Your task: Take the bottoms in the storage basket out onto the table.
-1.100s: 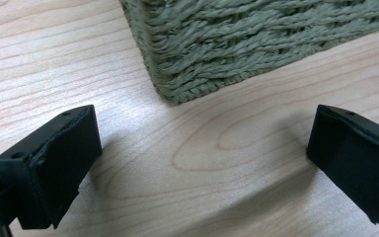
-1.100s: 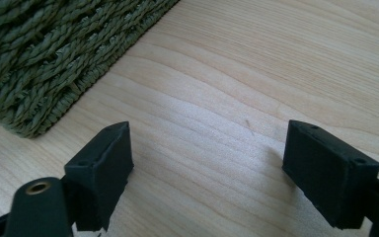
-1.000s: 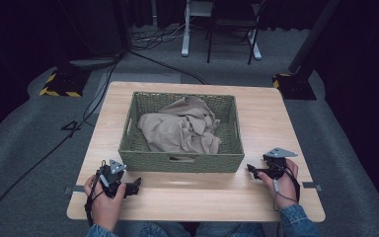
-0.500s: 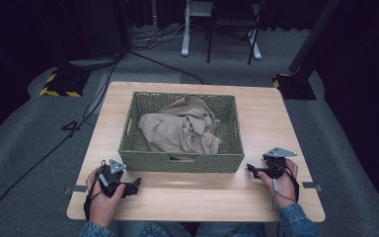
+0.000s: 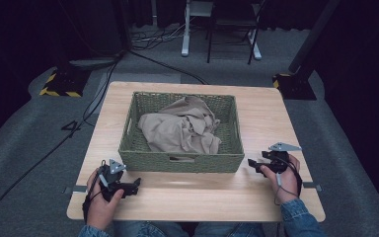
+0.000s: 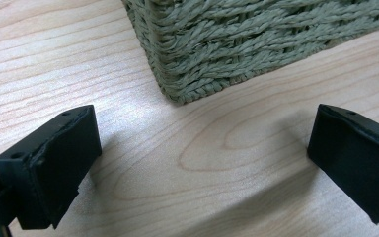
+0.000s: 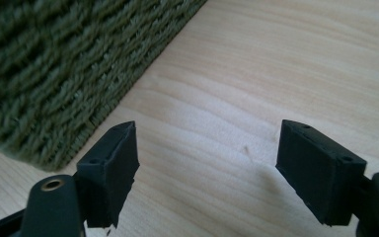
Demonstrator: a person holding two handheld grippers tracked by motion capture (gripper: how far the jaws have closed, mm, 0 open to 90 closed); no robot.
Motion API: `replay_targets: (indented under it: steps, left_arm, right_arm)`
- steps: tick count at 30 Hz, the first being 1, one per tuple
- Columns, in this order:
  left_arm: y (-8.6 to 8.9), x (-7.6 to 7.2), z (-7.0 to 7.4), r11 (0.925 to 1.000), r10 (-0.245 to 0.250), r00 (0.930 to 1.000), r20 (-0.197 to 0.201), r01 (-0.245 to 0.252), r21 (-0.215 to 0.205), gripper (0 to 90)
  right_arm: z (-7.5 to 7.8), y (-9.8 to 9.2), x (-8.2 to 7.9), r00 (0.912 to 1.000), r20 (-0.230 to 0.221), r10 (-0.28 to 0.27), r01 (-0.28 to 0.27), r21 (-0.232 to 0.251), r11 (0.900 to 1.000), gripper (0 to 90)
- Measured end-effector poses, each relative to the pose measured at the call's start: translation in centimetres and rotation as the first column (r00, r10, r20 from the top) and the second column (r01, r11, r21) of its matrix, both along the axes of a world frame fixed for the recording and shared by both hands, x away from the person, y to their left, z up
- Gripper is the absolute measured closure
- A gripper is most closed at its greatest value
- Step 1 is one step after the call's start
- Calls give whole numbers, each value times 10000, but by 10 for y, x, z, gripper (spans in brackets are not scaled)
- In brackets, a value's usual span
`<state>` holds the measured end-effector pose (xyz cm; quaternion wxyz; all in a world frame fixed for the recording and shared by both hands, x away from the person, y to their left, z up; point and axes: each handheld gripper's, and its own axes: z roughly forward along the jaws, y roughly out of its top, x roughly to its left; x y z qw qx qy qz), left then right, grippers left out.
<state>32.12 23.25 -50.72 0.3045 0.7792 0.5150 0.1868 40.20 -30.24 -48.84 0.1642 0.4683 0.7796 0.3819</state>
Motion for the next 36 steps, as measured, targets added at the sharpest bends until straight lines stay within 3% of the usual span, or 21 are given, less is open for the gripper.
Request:
replay_targets:
  steps: [6, 7, 15, 22, 29, 32, 36]
  left_arm:
    - [2, -1, 0, 9998, -186, 9998, -16, 186, -4, 3]
    - [2, -1, 0, 9998, -181, 9998, -23, 181, -16, 3]
    - [2, -1, 0, 9998, -181, 9998, -25, 181, -8, 3]
    - [2, -1, 0, 9998, -180, 9998, -25, 180, -11, 2]
    - [2, -1, 0, 9998, -184, 9998, -26, 184, -16, 2]
    - [2, -1, 0, 9998, -185, 9998, -27, 185, -15, 2]
    - [2, -1, 0, 9998, -185, 9998, -29, 185, -18, 2]
  right_arm:
    - [16, -5, 1, 9999, 135, 40, -46, 468, 9989, 231]
    - [26, -9, 0, 9997, 230, 43, -60, 735, 9973, 219]
    - [55, -11, 0, 9976, 676, 166, -226, 902, 9957, 204]
    - [75, -8, 3, 9959, 808, 410, -456, 560, 9974, 211]
    - [98, -2, 6, 9916, 1204, 475, -571, 779, 9953, 208]
    - [114, 11, 13, 9889, 1265, 778, -875, 737, 9934, 202]
    - [122, 26, 21, 9860, 1260, 1093, -1179, 630, 9910, 187]
